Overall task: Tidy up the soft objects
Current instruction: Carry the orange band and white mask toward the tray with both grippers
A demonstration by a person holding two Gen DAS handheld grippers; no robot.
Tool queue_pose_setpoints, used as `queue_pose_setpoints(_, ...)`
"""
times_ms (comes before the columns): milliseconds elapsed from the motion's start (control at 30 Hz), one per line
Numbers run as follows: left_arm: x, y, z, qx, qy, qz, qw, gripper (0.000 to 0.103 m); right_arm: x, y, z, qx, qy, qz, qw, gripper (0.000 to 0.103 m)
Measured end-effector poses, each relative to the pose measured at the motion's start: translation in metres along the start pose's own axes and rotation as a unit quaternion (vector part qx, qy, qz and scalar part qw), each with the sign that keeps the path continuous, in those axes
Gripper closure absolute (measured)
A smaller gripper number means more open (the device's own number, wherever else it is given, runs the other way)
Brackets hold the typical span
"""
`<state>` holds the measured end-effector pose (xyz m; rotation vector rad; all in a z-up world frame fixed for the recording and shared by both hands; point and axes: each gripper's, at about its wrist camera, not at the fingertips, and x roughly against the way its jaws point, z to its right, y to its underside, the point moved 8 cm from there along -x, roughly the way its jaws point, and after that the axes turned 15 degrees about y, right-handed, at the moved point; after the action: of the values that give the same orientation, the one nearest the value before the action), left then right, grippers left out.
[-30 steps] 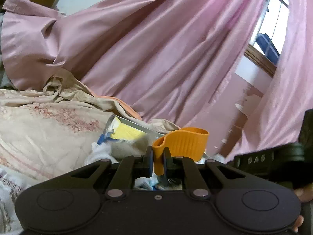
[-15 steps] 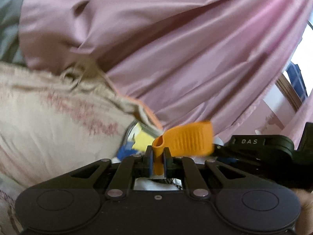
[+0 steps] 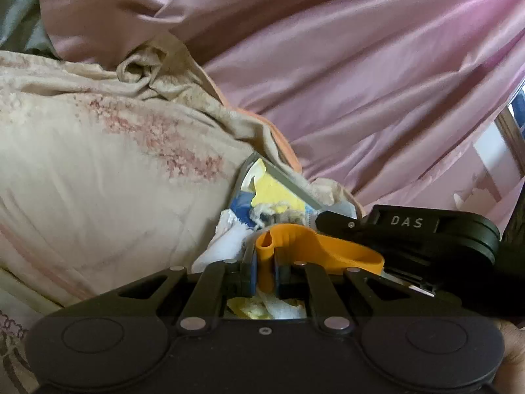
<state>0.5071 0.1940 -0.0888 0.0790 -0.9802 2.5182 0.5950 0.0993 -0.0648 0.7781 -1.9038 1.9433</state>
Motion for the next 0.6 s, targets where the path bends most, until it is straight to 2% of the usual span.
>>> queue_pose_setpoints(300,-0.012,0.002,-0.004,-0.011,-0.005,-0.008,0.9999,0.093,-0.036,0.020,-0.002,0.011,0.009,-0.020,1.000,0.097)
queue_pose_setpoints(600,-0.024,0.004,0.000,-0.054,-0.019,-0.020,0.9982,0.092,-0.035,0.013,0.010,0.021,0.016,-0.023,0.999,0.093)
